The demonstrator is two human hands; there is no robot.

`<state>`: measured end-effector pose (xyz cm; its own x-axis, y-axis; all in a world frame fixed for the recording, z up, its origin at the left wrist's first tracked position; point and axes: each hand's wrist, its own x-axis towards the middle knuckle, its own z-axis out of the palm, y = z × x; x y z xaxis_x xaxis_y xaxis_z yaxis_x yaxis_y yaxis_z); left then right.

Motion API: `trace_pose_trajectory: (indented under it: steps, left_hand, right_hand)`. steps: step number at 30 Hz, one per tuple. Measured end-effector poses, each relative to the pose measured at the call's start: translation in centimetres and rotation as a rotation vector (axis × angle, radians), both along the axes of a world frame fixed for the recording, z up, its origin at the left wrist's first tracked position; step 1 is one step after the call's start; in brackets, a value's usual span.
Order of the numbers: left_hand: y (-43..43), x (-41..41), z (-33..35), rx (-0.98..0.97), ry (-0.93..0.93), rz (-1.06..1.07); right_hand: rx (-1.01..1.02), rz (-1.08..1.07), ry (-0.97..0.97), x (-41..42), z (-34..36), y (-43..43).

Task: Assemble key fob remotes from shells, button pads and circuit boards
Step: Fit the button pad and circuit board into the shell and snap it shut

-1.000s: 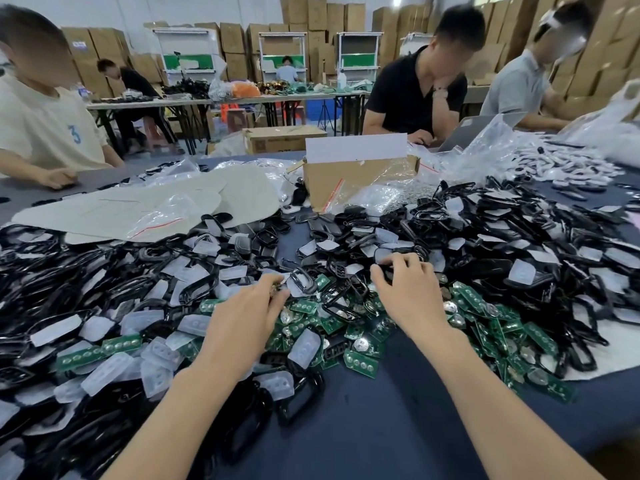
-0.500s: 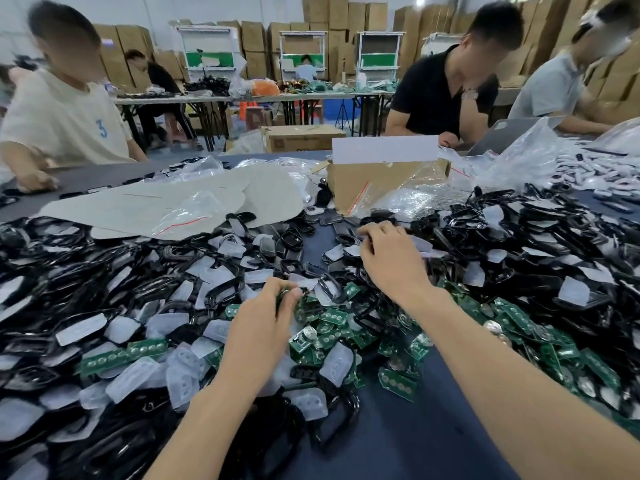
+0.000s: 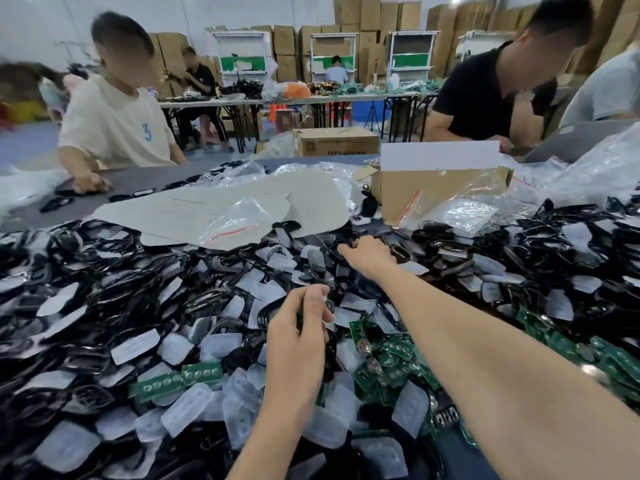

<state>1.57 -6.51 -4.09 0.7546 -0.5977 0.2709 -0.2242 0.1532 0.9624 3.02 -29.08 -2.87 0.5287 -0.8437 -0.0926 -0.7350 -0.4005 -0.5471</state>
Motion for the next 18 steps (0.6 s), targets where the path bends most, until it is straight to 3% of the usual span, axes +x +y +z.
trace_pose_trajectory:
  steps: [3,7,11,14,18]
  left_hand:
    - [-0.1,0.0,0.1,-0.034,0.080,-0.010]
    - [-0.2,-0.1,0.3,-0.057,0.075,-0.007]
    - [0.1,-0.5,0.5,-0.027,-0.031,0.005]
    - [0.3,-0.5,0.4,0.011,-0.108,0.011]
    - [0.3,-0.9,0.4,0.032,-0.163,0.056]
  right_hand:
    - [-0.037,-0.044,0.053,0.9,-0.4,-0.1]
    - [-0.053,-0.024,-0.054,0.0,-0.7,0.2]
    - [0.039,-0.020,-0.432,-3.3,0.8,1.9]
    - [0.310,0.002,-0.740,-7.2,1.9,4.0]
    - [0.515,0.007,-0.950,-13.0,1.8,7.2]
